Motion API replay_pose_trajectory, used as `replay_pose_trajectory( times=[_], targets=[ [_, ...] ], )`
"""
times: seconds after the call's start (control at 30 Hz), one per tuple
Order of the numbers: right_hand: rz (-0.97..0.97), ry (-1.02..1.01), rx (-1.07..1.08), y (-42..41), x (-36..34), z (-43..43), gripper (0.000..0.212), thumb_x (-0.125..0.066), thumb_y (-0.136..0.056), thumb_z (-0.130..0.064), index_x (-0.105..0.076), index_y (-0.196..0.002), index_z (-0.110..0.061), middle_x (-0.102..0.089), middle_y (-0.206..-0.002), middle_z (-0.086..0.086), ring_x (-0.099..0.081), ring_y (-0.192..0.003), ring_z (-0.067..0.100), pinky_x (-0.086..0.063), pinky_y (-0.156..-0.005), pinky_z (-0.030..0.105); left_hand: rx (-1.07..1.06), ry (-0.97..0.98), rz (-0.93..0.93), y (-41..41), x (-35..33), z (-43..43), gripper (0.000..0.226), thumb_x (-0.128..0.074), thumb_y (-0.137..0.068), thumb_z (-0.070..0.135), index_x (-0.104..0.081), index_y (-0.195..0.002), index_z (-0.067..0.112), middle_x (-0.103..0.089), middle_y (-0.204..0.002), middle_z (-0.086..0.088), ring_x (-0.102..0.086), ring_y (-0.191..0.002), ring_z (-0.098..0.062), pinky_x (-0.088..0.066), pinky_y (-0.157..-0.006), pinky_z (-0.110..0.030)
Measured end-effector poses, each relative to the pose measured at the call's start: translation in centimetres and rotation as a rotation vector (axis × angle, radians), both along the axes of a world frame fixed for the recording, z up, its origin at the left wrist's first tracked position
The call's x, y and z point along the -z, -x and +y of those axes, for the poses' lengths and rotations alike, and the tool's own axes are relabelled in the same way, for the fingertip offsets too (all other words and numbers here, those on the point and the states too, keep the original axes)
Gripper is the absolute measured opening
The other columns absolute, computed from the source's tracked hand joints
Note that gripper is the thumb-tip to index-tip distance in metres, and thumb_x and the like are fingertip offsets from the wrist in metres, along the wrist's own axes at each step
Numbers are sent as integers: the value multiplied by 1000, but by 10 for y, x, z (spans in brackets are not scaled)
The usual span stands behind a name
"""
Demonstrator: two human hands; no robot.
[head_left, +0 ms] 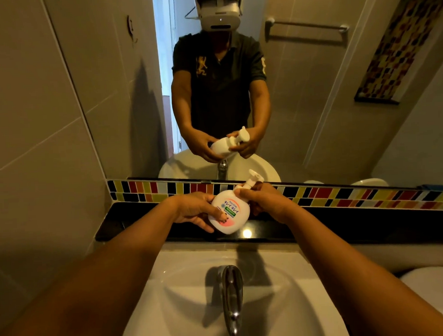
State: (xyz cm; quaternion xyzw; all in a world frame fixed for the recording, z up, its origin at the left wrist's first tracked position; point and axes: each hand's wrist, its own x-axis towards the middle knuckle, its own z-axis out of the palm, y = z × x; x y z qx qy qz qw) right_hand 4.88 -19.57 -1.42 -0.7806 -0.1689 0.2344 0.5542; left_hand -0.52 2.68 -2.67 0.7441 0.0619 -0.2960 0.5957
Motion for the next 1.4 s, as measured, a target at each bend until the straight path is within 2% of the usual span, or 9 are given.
replay_pose_trajectory(
  times=[0.1, 0.6, 0.73, 0.83, 0.93, 1.03, 1.17, 1.3, 1.4],
  targets=[
    [-63, 20, 11, 4, 1, 4, 30, -70, -85, -39, -66, -104, -16, -74, -100, 10, -69, -91, 28, -54, -81, 42, -17, -58, -66, 0, 5, 0, 54, -81, -75, 11, -61, -125, 15, -72, -117, -11, -72, -103, -27, -58, -89, -48],
    [-97, 5, 131, 5, 15, 14, 25, -66, -89, -34, -64, -106, -16, -73, -92, 2, -71, -84, 18, -50, -59, 22, -205, -225, -309, 7, 30, -23, 64, -88, -66, 22, -59, -123, 20, -70, -114, -3, -68, -101, -22, -62, -76, -42],
    [-87, -1, 168, 5, 21, 15, 29, -66, -89, -31, -63, -111, -12, -71, -91, 2, -71, -85, 19, -54, -61, 24, -251, -313, -386, 9, 37, -33, 70, -89, -63, 27, -57, -126, 21, -68, -117, -3, -66, -103, -23, -63, -73, -40],
    [-73, 0, 195, 3, 26, 16, 33, -68, -88, -32, -63, -112, -11, -72, -97, 7, -71, -88, 22, -59, -70, 34, -297, -345, -425, 11, 40, -41, 73, -90, -63, 25, -56, -128, 18, -66, -120, -4, -64, -107, -25, -62, -77, -40],
    [-60, -12, 220, 1, 32, 17, 36, -70, -86, -32, -63, -113, -9, -72, -103, 12, -72, -93, 27, -60, -80, 44, -323, -324, -410, 10, 45, -44, 75, -89, -64, 23, -54, -130, 18, -65, -122, -6, -63, -109, -26, -61, -79, -41],
    [-55, -37, 220, 1, 33, 18, 41, -73, -84, -31, -62, -117, -9, -72, -107, 12, -71, -96, 28, -60, -81, 43, -347, -271, -372, 9, 46, -43, 72, -87, -67, 18, -52, -129, 19, -62, -119, -4, -62, -107, -26, -61, -70, -37],
    [-52, -47, 170, 2, 29, 19, 48, -77, -80, -30, -62, -123, -16, -70, -113, 7, -69, -102, 25, -58, -87, 44, -376, -135, -304, 6, 47, -36, 68, -83, -72, 9, -50, -131, 16, -62, -124, -9, -63, -110, -28, -62, -74, -39],
    [-33, -43, 64, 3, 34, 12, 55, -76, -82, -27, -56, -133, -24, -66, -109, 1, -64, -102, 19, -55, -76, 24, -406, -29, -264, 0, 48, -30, 62, -83, -72, 9, -51, -124, 21, -61, -123, -9, -63, -108, -26, -62, -76, -39],
    [3, 9, 38, 2, 44, 3, 55, -70, -87, -24, -49, -137, -30, -63, -110, -1, -60, -99, 12, -47, -70, 20, -412, 2, -273, -6, 50, -26, 69, -82, -72, 8, -46, -127, 27, -57, -128, -7, -59, -113, -27, -61, -76, -40]
  ],
)
